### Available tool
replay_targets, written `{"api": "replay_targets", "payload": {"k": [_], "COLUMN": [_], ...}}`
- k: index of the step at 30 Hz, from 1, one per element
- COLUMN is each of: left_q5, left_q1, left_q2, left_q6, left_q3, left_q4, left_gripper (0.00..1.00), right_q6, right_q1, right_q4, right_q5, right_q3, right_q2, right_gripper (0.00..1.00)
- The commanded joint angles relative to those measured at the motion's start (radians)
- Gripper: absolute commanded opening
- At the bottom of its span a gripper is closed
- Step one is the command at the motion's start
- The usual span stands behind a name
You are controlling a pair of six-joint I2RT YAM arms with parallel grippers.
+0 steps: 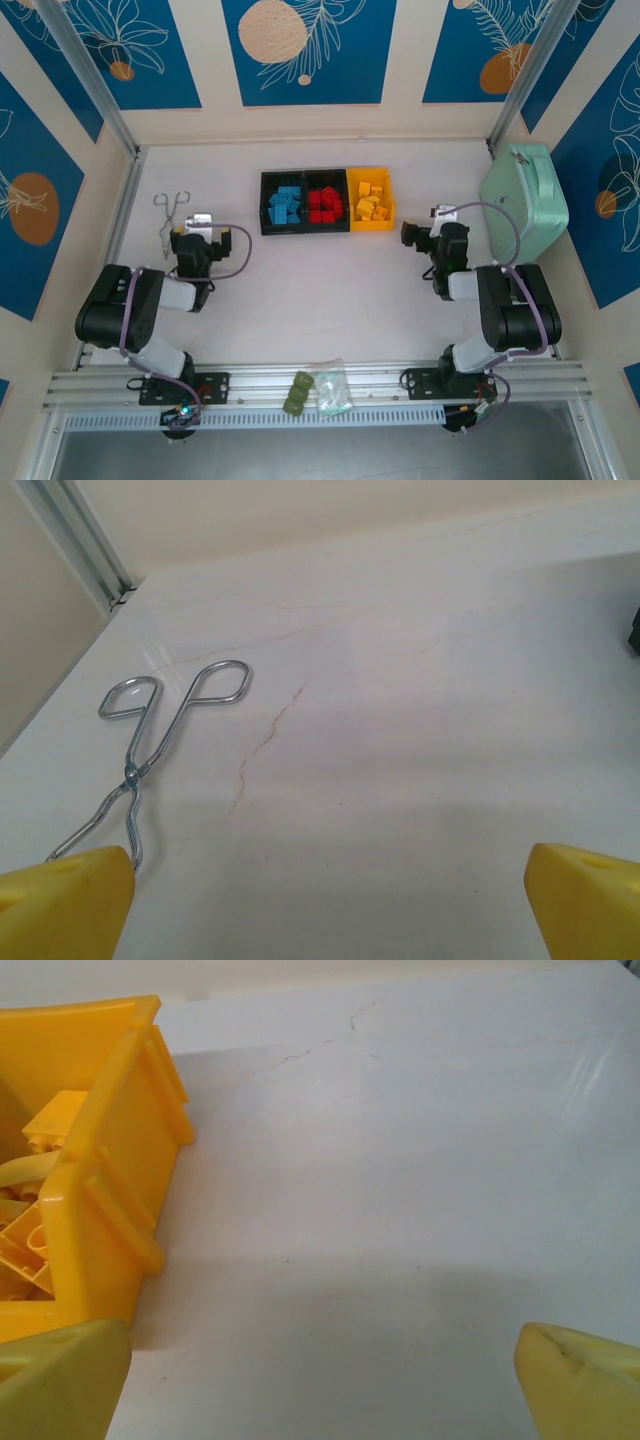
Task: Sort the legos into containers by color
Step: Reset both arms
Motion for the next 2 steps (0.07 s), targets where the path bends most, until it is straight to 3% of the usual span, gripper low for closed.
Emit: {"api": "replay_targets", "payload": {"k": [1,2], "left_q5": [0.012,0.012], "left_q1": [0.000,0.001], "left_q2": [0.005,0.005], "left_q6": [0.004,0.003], "left_q3": [-0.001,-0.001], "left_q4": [0.045,0.046], "left_gripper": [0.99,0.99], "right_q6": [0.007,0.006], "right_q1": [-0.004,-0.003], "right_q4": [0.002,0.012], "right_q5": [-0.048,-0.049], "right_q3": [0.024,0.020], "right_q2": [-0.002,-0.002], "right_gripper": [0.99,0.99]}}
